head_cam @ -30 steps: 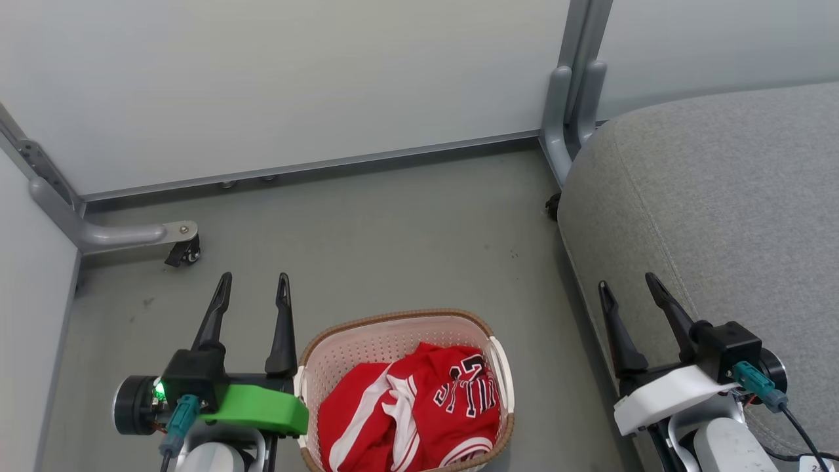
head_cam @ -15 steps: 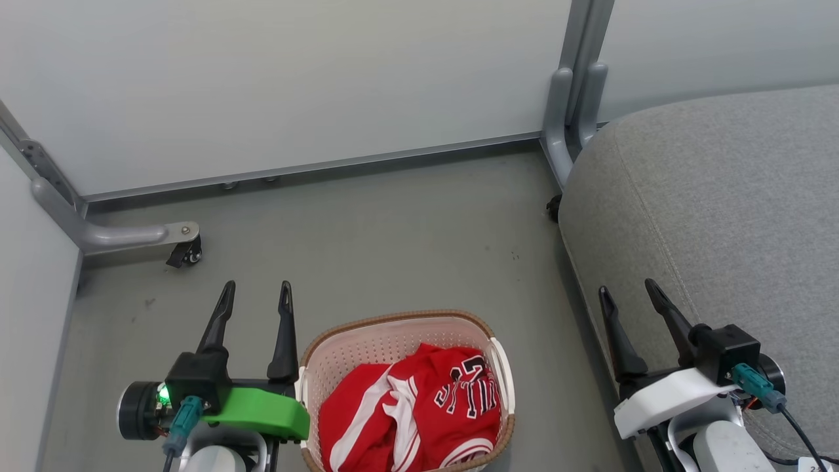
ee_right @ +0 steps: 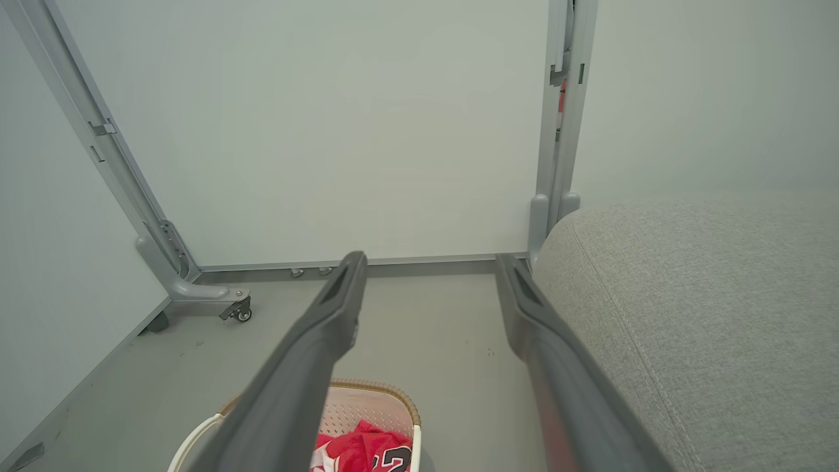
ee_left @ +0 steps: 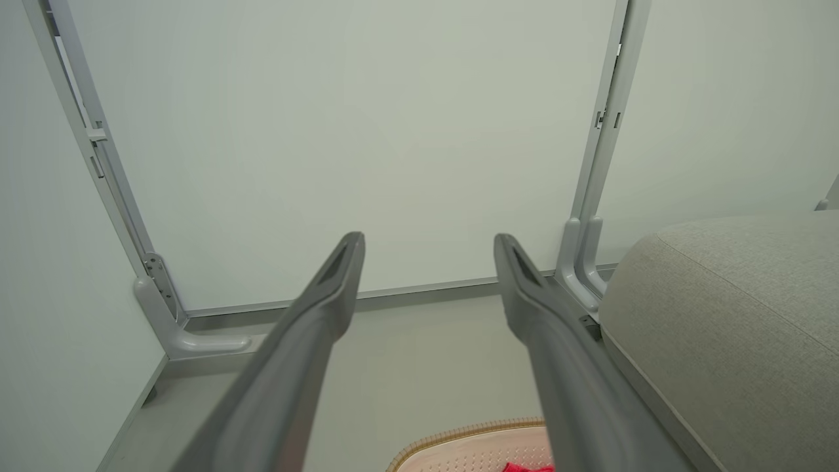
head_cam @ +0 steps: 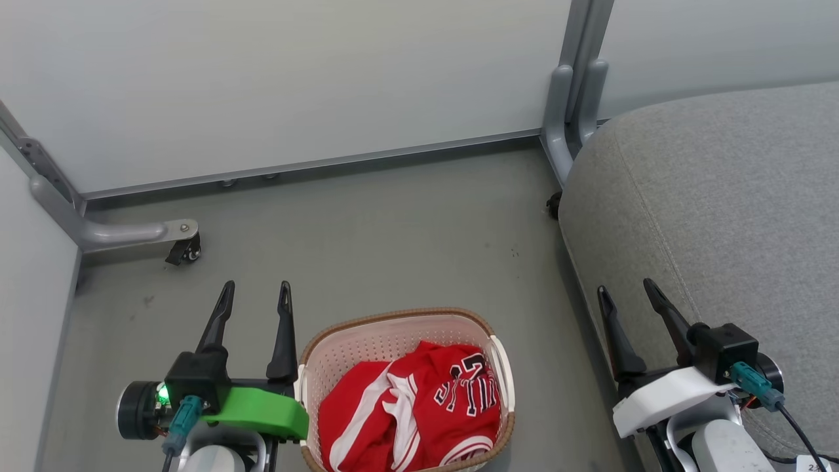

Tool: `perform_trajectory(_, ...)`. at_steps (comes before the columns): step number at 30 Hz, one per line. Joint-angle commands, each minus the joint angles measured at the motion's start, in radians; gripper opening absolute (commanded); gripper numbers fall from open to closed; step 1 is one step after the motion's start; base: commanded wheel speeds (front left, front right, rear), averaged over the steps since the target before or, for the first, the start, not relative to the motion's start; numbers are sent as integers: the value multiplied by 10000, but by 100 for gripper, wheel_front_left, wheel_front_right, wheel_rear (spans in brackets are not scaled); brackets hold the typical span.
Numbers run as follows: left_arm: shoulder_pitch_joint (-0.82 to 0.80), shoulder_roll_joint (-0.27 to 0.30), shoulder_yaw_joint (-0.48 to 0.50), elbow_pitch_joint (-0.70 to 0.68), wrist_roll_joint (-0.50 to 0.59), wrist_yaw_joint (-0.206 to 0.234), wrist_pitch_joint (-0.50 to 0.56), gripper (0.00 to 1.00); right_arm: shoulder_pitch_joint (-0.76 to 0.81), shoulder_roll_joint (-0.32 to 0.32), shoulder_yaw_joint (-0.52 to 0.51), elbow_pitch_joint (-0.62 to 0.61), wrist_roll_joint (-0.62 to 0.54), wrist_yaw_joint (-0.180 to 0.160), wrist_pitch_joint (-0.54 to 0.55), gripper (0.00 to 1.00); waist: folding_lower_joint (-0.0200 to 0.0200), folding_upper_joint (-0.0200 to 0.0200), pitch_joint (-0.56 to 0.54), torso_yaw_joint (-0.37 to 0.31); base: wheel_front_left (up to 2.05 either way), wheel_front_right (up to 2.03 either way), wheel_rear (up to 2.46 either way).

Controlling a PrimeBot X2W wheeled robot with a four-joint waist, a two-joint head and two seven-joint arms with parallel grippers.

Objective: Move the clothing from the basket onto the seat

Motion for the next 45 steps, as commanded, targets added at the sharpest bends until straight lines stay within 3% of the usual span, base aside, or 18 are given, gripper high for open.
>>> perform_trajectory(1,-190,63,39,24,86,6,3,100,-110,-57,-21,13,42,1,-49,100,0,0,22,3,0,0,0)
perform_trajectory(10,-293,63,-6,181,190,-127,3,100,-204,-57,32,-32,58,1,-49,100,0,0,175,-83,0,0,0)
perform_trajectory(19,-1082,60,-330,858,445,-551,3,100,-627,-57,159,-297,1,1,-49,100,0,0,818,-573,0,0,0)
perform_trajectory(33,-3175,82,-1417,2673,963,-1059,4,100,-2061,-48,366,-1232,-49,1,-49,100,0,0,3052,-1890,0,0,0)
perform_trajectory(45,-4949,313,-2483,4463,1233,-1220,5,100,-3390,-42,617,-1888,211,-1,-49,100,0,0,5126,-2787,0,0,0)
